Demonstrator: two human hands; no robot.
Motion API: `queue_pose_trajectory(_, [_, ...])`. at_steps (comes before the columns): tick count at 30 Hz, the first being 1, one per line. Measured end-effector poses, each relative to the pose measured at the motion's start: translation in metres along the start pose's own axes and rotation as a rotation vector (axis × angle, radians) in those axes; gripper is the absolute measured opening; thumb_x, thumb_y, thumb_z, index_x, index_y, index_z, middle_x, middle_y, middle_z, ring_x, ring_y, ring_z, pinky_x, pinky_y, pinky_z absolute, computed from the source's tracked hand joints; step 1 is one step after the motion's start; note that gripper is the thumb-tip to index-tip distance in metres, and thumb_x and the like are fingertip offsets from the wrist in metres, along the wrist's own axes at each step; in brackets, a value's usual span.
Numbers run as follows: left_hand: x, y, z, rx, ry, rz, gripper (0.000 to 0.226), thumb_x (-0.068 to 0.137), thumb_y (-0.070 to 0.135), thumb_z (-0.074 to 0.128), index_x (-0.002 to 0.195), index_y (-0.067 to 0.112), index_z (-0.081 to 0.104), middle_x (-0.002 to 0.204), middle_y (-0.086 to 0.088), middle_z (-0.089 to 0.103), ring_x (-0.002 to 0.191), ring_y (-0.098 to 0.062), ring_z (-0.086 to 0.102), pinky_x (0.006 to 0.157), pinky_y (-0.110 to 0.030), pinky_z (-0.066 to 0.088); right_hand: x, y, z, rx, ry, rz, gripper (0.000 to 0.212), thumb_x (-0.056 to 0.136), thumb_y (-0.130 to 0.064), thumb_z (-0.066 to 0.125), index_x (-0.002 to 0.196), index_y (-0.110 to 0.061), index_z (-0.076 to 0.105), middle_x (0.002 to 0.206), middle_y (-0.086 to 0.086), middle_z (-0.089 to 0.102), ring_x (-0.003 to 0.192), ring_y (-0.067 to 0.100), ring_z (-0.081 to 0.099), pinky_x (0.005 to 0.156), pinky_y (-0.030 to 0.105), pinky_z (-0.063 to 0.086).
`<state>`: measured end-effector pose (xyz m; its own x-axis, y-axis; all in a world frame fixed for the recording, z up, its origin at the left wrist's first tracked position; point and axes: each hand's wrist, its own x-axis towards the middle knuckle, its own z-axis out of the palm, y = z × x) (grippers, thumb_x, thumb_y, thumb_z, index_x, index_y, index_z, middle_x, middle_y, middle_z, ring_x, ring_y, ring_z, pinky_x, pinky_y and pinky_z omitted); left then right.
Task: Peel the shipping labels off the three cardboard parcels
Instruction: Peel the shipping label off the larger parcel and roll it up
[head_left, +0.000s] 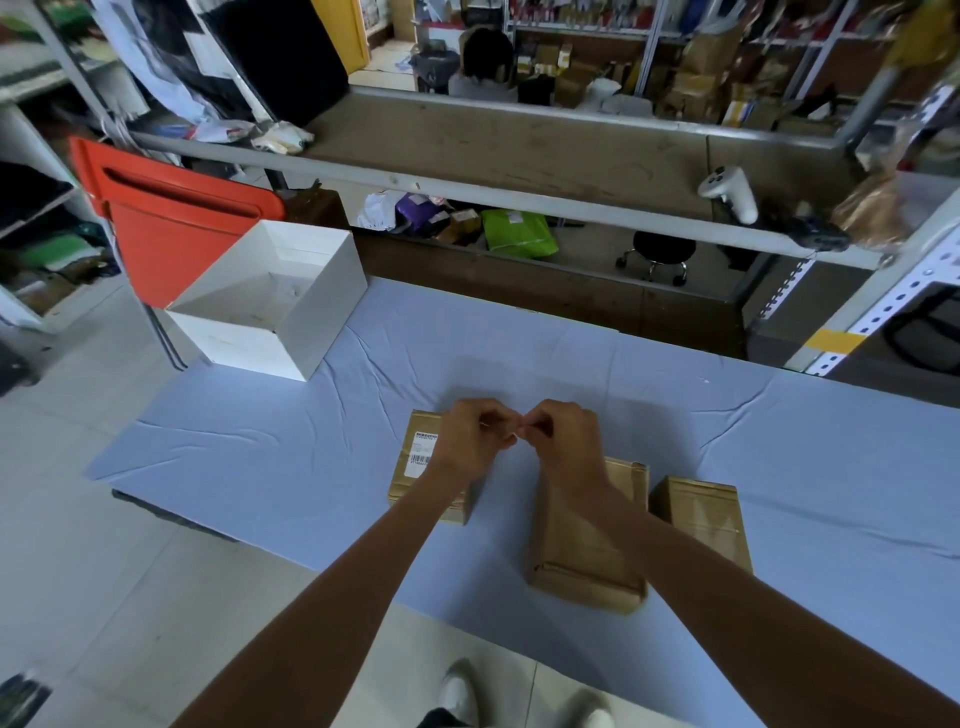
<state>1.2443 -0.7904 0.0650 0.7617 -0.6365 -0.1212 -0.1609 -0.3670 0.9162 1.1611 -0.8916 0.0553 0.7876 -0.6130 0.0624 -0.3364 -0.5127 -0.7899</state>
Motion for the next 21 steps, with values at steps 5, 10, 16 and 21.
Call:
queue_pose_trajectory(5, [0.006,-0.008,-0.016,0.043,0.062,0.059,0.010,0.084,-0.006,0.063,0.090,-0.004,0.071,0.083,-0.007,0.069,0.059,0.009,0.061,0.059,0.000,0.041,0.013,-0.016,0.015,0.134,0.108,0.097,0.010,0.070,-0.002,0.082,0.073,-0.005,0.073,0.071,0.007,0.070,0.062,0.014,0.063,0.060,0.012,0.048])
queue_pose_trajectory(10, [0.013,-0.018,-0.038,0.127,0.041,0.066,0.008,0.081,0.007,0.072,0.088,0.009,0.074,0.079,0.003,0.068,0.064,0.000,0.061,0.062,-0.004,0.046,0.020,-0.024,0.031,0.184,0.079,0.157,0.019,0.066,0.002,0.082,0.085,-0.001,0.076,0.078,0.011,0.073,0.066,0.013,0.064,0.066,0.017,0.051])
queue_pose_trajectory(16, [0.019,-0.024,-0.060,0.190,0.064,0.064,0.014,0.074,0.007,0.075,0.086,0.009,0.069,0.074,0.001,0.068,0.068,-0.008,0.066,0.070,-0.017,0.057,0.029,-0.040,0.047,0.174,0.025,0.095,0.015,0.074,0.002,0.074,0.087,-0.004,0.078,0.080,0.006,0.073,0.068,0.007,0.062,0.061,0.001,0.043])
queue_pose_trajectory(21, [0.019,-0.023,-0.080,0.300,0.111,0.091,0.012,0.073,0.009,0.075,0.081,0.012,0.067,0.073,0.003,0.066,0.069,-0.014,0.067,0.068,-0.024,0.056,0.043,-0.054,0.057,0.205,-0.081,0.106,0.013,0.077,0.000,0.070,0.084,-0.007,0.078,0.078,0.004,0.074,0.068,0.008,0.066,0.067,0.015,0.052])
